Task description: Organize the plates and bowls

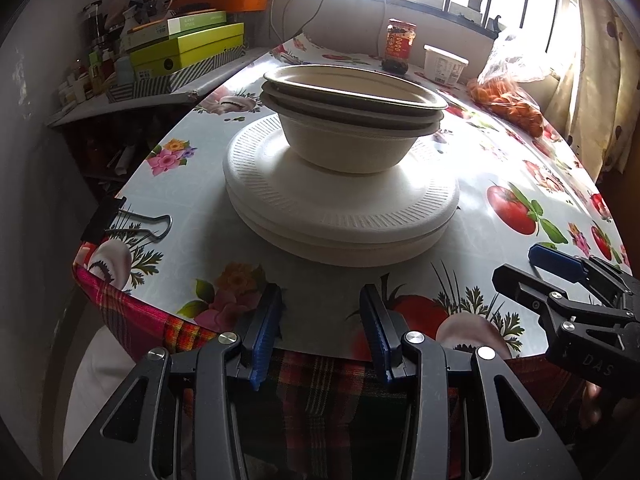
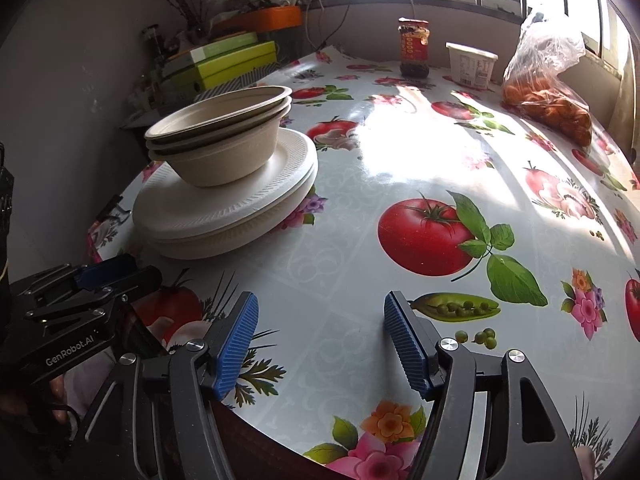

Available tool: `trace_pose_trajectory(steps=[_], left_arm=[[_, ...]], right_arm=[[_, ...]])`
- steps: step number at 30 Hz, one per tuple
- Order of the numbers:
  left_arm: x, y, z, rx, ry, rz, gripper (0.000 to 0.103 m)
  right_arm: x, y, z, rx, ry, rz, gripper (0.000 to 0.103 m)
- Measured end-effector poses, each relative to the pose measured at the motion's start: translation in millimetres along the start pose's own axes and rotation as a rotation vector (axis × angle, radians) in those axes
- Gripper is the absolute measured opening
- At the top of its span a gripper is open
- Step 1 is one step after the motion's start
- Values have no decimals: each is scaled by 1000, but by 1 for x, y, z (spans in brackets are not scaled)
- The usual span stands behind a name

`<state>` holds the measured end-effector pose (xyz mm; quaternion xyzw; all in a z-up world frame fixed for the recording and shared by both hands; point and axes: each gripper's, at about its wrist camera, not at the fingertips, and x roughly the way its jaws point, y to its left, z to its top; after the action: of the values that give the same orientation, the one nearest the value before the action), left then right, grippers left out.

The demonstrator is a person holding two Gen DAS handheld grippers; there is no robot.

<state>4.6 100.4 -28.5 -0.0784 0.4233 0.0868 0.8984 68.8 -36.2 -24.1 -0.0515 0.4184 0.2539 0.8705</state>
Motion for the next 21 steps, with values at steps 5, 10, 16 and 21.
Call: trace_pose_trajectory(steps=[5, 10, 16, 21], left_arm=[[1, -2, -1, 2, -4, 16, 42], [2, -5, -1, 13, -5, 23, 48], [2, -8, -2, 13, -8, 31, 52], [2, -9, -2, 12, -7, 40, 57]], right_arm=[[1, 3, -3, -18, 7, -33, 75], [2, 8, -6, -39, 9, -97, 79], [3, 7, -8, -30, 7, -119, 85], [3, 7, -9, -26, -1, -127, 86]])
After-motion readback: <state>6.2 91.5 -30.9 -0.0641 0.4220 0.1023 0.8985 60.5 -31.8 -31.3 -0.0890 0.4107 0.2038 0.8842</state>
